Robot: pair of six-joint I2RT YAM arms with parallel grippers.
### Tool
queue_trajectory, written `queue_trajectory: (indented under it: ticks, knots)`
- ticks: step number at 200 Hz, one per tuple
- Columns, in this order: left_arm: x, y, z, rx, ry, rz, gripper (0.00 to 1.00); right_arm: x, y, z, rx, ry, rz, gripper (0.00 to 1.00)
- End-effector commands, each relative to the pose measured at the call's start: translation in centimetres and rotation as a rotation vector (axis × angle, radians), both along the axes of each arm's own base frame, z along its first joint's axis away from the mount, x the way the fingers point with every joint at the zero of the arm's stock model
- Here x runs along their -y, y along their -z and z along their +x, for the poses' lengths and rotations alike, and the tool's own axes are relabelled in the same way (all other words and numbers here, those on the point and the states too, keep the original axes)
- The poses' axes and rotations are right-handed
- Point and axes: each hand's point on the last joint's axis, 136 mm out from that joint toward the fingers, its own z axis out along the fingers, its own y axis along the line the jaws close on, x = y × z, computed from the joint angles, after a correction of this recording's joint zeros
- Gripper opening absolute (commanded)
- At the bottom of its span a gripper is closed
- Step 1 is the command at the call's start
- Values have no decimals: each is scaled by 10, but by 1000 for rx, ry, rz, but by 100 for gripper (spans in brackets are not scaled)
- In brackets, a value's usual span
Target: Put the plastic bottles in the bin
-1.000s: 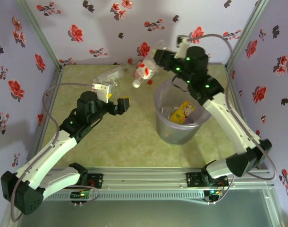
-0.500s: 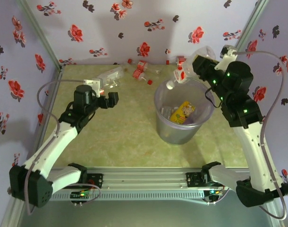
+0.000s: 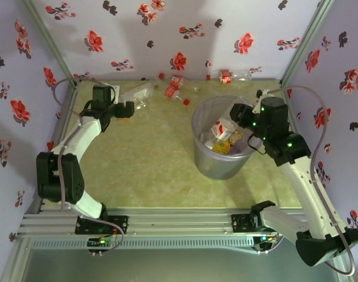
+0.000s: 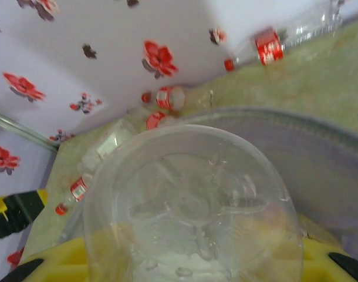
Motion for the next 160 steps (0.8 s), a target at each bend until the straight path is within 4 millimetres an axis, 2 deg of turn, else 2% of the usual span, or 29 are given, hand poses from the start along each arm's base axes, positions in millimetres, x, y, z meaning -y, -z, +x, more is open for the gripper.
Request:
queue_trajectory:
  ticks: [1, 31, 61, 92, 120, 160]
  knots:
    - [-3, 6, 12, -13, 53, 44, 100, -9, 18, 2, -66, -10, 87, 39]
    - [-16, 17, 31, -42, 46, 18, 100, -12, 42, 4, -136, 1, 99, 41]
    - [-17, 28, 46, -88, 87, 49, 100, -16, 64, 7, -198, 2, 106, 45]
    - [-15, 37, 57, -107, 135, 89, 100, -12, 83, 7, -239, 20, 80, 52]
    - [-12, 51, 60, -165, 190, 117, 100, -7, 88, 8, -252, 26, 41, 61]
    - [-7, 70, 60, -224, 250, 117, 100, 2, 79, 8, -235, 31, -33, 75]
